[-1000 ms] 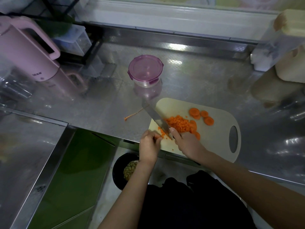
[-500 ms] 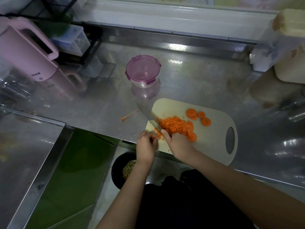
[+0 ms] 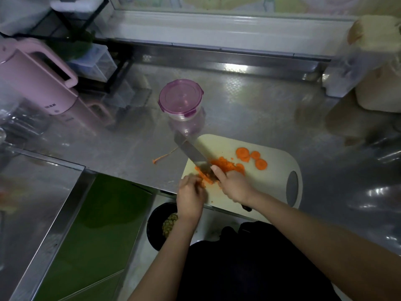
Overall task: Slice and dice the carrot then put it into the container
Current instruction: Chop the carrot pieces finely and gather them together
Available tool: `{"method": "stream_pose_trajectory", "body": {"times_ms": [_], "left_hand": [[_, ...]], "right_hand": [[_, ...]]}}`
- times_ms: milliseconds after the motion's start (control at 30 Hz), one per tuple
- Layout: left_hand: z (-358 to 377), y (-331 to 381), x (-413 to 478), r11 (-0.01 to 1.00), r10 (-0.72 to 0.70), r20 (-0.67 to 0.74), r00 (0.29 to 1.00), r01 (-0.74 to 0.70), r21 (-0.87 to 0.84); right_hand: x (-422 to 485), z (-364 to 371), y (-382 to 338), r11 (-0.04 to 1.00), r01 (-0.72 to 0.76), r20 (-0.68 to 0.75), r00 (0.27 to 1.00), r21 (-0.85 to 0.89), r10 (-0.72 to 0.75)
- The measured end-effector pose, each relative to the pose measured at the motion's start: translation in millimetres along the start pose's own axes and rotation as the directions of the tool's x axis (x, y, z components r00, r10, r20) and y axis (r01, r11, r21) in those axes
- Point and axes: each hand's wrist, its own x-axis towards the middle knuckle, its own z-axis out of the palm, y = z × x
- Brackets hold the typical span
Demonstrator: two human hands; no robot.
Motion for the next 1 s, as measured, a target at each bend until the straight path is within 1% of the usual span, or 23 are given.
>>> {"method": "stream_pose_trajectory", "body": {"times_ms": [100,167,233,300,367,400,467,533,633,700,800,900,1000], "left_hand": [[-0.5,8.8,-2.5,1.000,0.004,0.015,1.000,-0.004,0.015],[-0.1,16.4,-3.3,0.996,0.071,-0.021,0.997,-0.070,0.057],[2.3,26.3,-3.1,0.984,0.156,-0.013,0.988,-0.154,0.086],[8.6,37.8,-1.3,0.959,0.253,0.057,0.966,-0.258,0.118],[16.0,51.1,3.0,0.920,0.323,0.162,0.933,-0.349,0.179],[19.8,57.9,5.7,0.902,0.324,0.237,0.916,-0.375,0.215],[27.6,67.8,13.2,0.871,0.269,0.386,0.882,-0.394,0.294],[31.8,72.3,21.1,0.825,0.235,0.478,0.846,-0.434,0.362],[31.6,73.6,31.4,0.773,0.275,0.511,0.814,-0.504,0.385],[30.6,73.8,36.4,0.763,0.316,0.497,0.808,-0.528,0.372],[31.7,77.2,42.1,0.753,0.334,0.505,0.796,-0.548,0.365],[35.7,84.4,45.6,0.783,0.298,0.524,0.798,-0.519,0.344],[38.1,91.0,48.3,0.818,0.240,0.561,0.792,-0.476,0.322]], "right_hand": [[-7.4,-19.1,8.3,0.986,0.064,-0.064,0.996,0.154,-0.055],[-8.1,-35.2,12.4,0.975,0.071,-0.137,0.990,0.212,-0.042],[-7.2,-52.4,17.7,0.967,0.067,-0.191,0.981,0.246,-0.019],[-7.4,-66.8,23.9,0.960,0.047,-0.215,0.976,0.275,0.014],[-8.7,-76.3,30.0,0.948,0.017,-0.218,0.974,0.319,0.056],[-10.0,-79.8,32.8,0.945,0.003,-0.217,0.973,0.327,0.072],[-11.8,-84.2,38.0,0.946,-0.008,-0.229,0.970,0.324,0.086],[-13.8,-85.9,43.1,0.949,-0.013,-0.244,0.965,0.315,0.094],[-16.0,-86.3,52.8,0.952,-0.028,-0.243,0.964,0.305,0.107],[-17.0,-86.2,57.8,0.947,-0.031,-0.238,0.965,0.319,0.112],[-16.4,-87.8,64.6,0.947,-0.041,-0.233,0.965,0.318,0.120],[-15.2,-90.9,69.3,0.955,-0.072,-0.236,0.961,0.287,0.143],[-15.4,-95.4,71.6,0.948,-0.081,-0.234,0.959,0.306,0.157]]}}
